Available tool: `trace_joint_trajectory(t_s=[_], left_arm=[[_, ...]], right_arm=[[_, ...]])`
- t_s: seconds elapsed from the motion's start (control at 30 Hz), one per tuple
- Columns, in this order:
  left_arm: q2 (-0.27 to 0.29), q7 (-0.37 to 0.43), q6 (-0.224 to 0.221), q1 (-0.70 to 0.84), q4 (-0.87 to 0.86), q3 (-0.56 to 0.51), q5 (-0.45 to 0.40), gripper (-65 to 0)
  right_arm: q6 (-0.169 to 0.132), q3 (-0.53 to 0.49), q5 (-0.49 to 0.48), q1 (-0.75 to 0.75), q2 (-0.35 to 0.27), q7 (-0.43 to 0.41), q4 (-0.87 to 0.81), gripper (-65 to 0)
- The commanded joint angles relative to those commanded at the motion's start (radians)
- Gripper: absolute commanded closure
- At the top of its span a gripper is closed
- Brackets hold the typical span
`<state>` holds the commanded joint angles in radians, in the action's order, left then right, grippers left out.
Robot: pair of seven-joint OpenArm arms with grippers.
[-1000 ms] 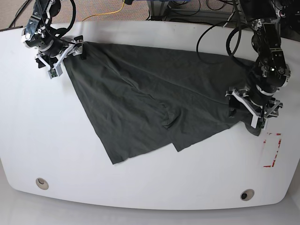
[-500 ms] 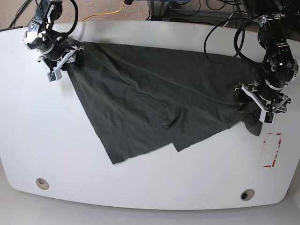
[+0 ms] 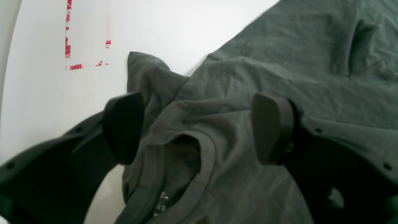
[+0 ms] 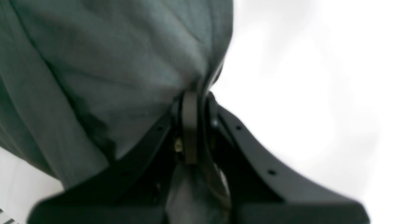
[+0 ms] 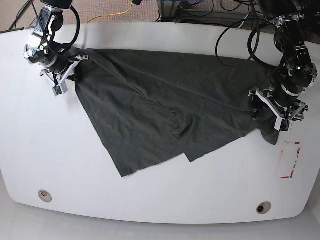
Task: Layout the t-shirt on the table in an organized manner, then fold the t-shirt properly
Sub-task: 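Pull the grasped edge with the left gripper toward its base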
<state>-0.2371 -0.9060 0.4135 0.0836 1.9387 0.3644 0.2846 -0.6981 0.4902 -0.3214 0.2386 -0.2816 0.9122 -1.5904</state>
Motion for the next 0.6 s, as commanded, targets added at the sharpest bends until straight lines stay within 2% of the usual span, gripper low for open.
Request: trace_joint_trajectory(t_s=[0.2, 0.4, 0.53, 0.6], left_arm=[[0.002, -0.002, 0.0, 0.0, 0.0, 0.02, 0.002, -51.1], [0.002, -0.005, 0.0, 0.041, 0.002, 0.064, 0.003, -51.1], [0.008, -0.005, 0.0, 0.08, 0.002, 0.117, 0.005, -51.1], [0.034, -0.005, 0.0, 0.095, 0.002, 0.169, 0.005, -51.1]], right_arm=[[0.0, 0.003, -0.011, 0.037, 0.008, 0.0, -0.002, -3.3], [0.0, 0.008, -0.003, 0.08, 0.044, -0.002, -0.049, -3.3], [0.0, 0.006, -0.006, 0.1, 0.049, -0.002, -0.075, -3.3], [0.0, 0.006, -0.008, 0.101, 0.049, -0.002, -0.075, -3.3]])
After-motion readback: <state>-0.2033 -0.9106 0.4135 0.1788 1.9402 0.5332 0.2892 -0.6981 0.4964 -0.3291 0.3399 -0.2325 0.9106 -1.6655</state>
